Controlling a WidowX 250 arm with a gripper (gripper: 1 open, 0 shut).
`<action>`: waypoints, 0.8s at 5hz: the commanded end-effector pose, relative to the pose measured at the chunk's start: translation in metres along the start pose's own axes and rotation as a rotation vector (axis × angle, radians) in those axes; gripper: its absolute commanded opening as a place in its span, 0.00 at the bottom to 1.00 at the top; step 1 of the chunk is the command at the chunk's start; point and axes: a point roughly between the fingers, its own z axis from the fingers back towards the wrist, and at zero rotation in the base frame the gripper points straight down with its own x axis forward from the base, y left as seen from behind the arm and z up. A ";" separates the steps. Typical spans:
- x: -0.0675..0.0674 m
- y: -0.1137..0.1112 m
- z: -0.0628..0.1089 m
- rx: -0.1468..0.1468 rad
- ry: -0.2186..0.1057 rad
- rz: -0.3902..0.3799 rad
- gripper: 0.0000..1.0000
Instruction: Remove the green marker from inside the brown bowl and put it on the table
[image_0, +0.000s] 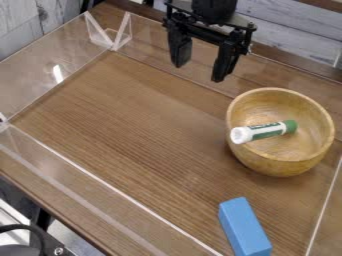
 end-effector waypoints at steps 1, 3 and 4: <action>0.004 -0.011 -0.003 0.000 -0.006 -0.055 1.00; 0.013 -0.044 -0.004 0.004 -0.045 -0.199 1.00; 0.021 -0.061 -0.006 0.007 -0.070 -0.236 1.00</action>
